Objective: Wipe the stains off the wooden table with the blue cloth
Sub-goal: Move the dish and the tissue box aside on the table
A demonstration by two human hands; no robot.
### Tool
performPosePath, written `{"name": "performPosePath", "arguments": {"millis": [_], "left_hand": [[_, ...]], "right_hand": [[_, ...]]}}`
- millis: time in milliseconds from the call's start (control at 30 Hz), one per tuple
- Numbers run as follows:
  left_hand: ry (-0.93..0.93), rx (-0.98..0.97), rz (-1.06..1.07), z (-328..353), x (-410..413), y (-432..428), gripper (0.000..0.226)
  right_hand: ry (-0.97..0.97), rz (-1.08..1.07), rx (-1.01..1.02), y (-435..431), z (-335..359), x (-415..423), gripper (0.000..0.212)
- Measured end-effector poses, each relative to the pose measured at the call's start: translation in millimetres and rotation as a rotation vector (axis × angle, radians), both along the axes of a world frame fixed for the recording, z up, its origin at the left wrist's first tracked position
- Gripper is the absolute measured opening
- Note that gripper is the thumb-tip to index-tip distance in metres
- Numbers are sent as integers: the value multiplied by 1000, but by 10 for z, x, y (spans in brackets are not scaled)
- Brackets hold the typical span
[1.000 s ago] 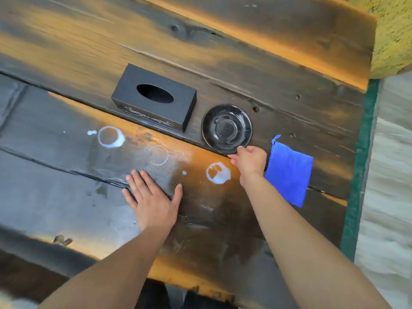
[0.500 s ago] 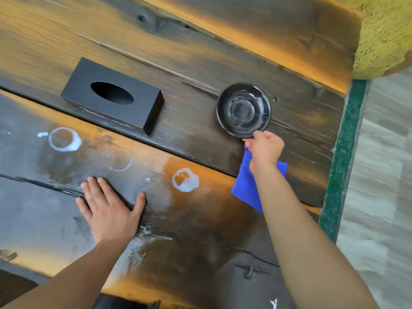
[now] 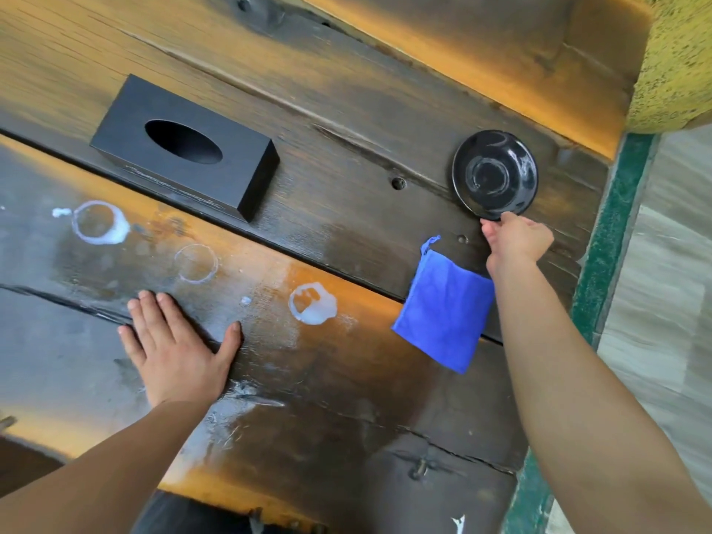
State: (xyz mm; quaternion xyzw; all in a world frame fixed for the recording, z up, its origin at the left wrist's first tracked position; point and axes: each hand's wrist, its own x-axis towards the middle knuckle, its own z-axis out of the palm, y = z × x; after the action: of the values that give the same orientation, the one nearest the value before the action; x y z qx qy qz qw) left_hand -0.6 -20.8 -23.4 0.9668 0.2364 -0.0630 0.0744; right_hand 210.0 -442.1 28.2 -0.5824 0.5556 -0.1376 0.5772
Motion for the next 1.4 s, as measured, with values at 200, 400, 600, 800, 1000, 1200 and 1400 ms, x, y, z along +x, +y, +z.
{"name": "performPosePath", "arguments": {"millis": [200,400,600,800,1000,1200,1400], "left_hand": [[23,5,-10,-7,-20,-9,111],[56,-2,-23,4,-25,11,111],[52,-162,-31,118,-17,133,106],[-72,-391,105,500,471,857,45],[-293,-426,30,441,1701,1728,43],[-110,-278,-295,191,2707,2222,66],[62,-111,-367,75,2815,2190,75]], "right_hand": [[66,-46,-135,126,46,-129,19],[32,343,-195,1128,111,-352,22],[82,779,-123,2376,202,-334,40],[182,909,-80,3267,341,-28,68],[292,799,-187,3614,326,174,55],[367,744,-300,3650,329,265,43],[405,767,-383,3698,335,340,46]]}}
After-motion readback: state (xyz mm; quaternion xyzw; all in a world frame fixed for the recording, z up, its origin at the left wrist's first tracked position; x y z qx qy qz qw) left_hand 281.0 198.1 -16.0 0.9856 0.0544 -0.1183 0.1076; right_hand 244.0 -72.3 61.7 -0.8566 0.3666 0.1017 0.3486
